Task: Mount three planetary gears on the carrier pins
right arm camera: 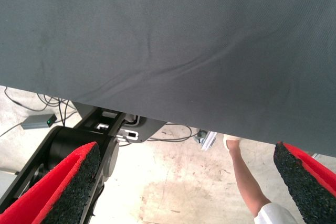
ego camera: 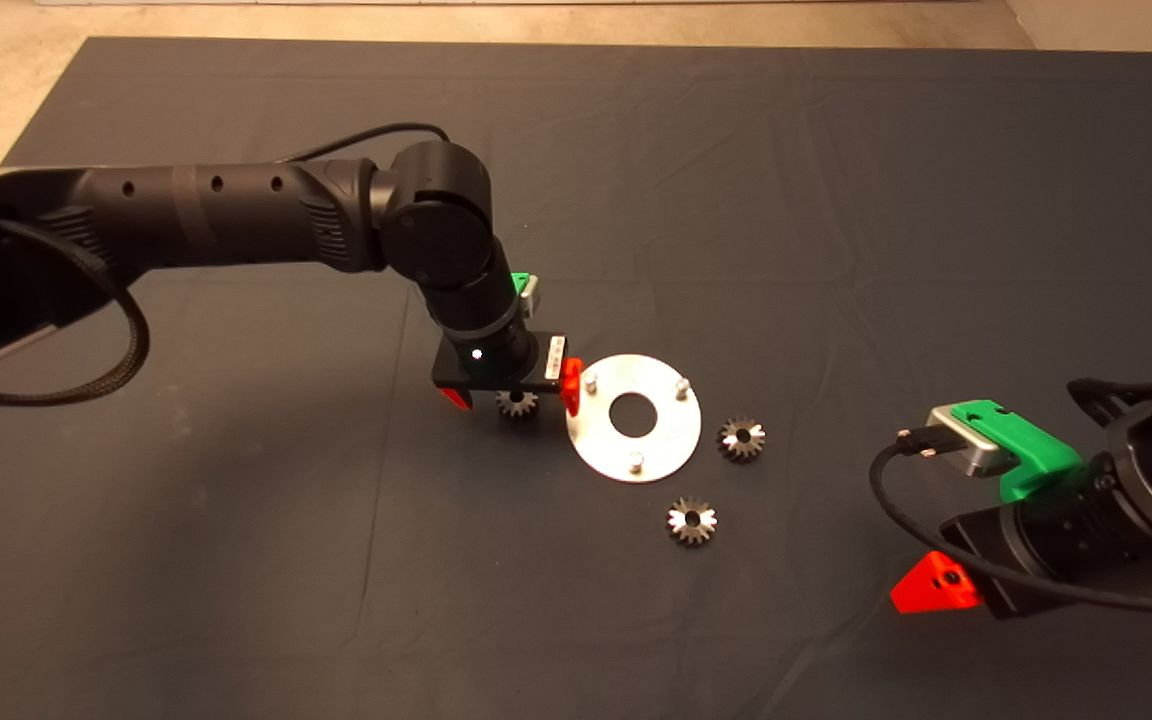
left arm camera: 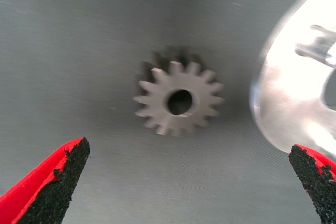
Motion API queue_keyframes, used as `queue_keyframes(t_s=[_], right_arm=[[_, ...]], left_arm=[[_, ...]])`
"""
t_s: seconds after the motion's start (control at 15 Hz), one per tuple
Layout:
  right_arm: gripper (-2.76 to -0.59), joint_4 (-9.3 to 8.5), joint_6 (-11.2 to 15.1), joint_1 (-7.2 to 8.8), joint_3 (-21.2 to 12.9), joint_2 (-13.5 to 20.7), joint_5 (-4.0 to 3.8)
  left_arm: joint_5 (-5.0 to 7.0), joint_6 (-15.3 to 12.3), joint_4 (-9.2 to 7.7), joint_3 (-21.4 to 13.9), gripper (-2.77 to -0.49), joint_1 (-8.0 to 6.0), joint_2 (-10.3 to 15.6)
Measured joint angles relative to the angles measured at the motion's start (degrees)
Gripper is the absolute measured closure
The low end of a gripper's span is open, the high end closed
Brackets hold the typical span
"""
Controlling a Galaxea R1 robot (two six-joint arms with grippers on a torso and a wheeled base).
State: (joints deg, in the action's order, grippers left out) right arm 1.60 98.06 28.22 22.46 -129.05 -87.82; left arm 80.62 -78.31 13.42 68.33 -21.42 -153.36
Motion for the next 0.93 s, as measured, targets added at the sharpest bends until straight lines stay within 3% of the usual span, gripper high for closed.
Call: queue_keyframes(t_s=[0.07, 0.13, 0.4, 0.73, 0.93], right_arm=[[-2.46, 0.01, 0.0, 0.00, 0.0, 0.0, 0.00], [-2.46, 0.00, 0.0, 0.00, 0.0, 0.0, 0.00], [-2.46, 0.00, 0.0, 0.00, 0.0, 0.0, 0.00], [-2.46, 0.00, 0.0, 0.00, 0.0, 0.0, -0.02], [-2.46, 0.00, 0.0, 0.00, 0.0, 0.0, -0.02]], left_arm=[[1.15, 0.1, 0.00, 0.2, -2.77, 0.00, 0.0], [1.50, 0.8, 0.00, 0.4, -2.77, 0.00, 0.0], [1.52, 2.9, 0.00, 2.4, -2.77, 0.00, -0.7], [1.52, 6.5, 0.00, 6.6, -2.77, 0.01, -3.4], [1.52, 7.1, -0.02, 6.7, -2.77, 0.65, -3.4]])
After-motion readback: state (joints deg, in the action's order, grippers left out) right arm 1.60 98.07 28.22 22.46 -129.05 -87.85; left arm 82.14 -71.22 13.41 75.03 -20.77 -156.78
